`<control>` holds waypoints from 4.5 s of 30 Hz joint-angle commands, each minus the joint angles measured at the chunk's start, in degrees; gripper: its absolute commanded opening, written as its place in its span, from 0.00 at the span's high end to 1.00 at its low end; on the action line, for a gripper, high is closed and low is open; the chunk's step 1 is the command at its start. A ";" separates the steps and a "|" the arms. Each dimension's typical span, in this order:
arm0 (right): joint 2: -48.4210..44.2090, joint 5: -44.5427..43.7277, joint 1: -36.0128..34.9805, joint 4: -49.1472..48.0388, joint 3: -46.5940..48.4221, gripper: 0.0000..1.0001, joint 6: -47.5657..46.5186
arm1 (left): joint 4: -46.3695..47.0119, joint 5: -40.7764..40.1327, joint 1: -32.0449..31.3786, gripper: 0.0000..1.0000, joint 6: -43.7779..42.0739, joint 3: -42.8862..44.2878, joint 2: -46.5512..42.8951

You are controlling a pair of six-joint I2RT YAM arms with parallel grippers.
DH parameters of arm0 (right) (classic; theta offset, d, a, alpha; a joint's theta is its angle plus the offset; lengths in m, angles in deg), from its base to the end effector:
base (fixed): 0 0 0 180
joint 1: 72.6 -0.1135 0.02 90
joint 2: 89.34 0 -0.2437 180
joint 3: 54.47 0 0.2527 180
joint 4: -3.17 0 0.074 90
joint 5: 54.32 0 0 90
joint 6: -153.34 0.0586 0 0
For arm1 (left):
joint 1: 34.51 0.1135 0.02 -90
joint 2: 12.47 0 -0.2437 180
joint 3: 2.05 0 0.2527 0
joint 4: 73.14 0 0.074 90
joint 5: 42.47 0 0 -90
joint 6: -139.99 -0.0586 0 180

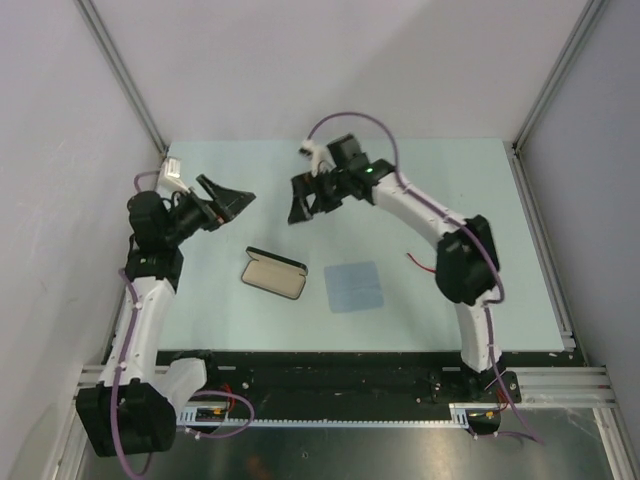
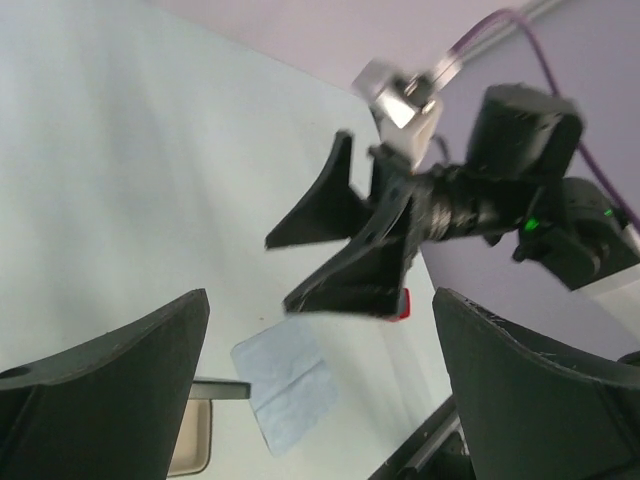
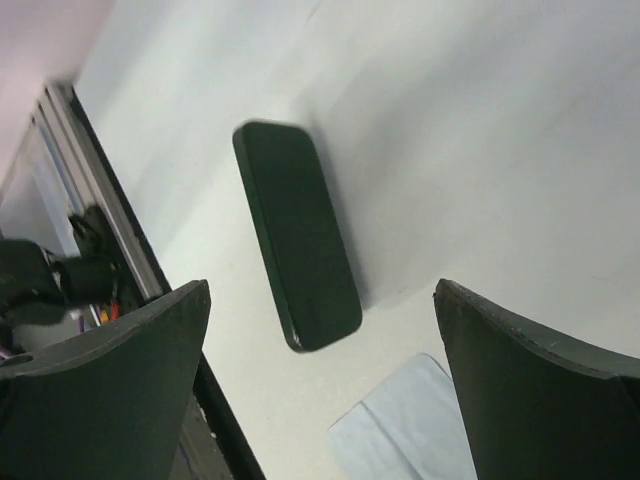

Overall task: Organize the sunglasses
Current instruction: Pick up the glasses cleaning cloth from the center of the board.

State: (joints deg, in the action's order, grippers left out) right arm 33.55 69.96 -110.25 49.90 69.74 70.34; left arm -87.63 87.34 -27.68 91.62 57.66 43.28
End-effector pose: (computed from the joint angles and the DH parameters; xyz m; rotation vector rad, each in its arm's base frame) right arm 0.3685 0.3260 0.2368 -0.9387 2.2626 1.0718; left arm 0.2546 -0.0073 0.3106 -0.2382 1.8144 -1.0410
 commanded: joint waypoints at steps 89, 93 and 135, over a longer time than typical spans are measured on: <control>-15.22 -34.28 6.10 -6.71 -41.57 0.52 18.75 | -23.68 -48.60 -50.51 0.68 -9.02 22.93 52.54; -15.05 -34.28 5.75 -6.28 -41.57 0.57 18.83 | -23.68 -47.37 -50.51 0.70 -9.11 22.93 52.71; -21.99 -36.92 3.55 -2.32 -41.57 0.97 16.55 | -23.59 -43.68 -51.74 1.00 -12.27 22.32 47.35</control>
State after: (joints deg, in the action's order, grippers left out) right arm 16.06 34.57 -106.27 45.87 28.00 87.70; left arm -110.62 41.84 -78.54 80.80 80.72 95.23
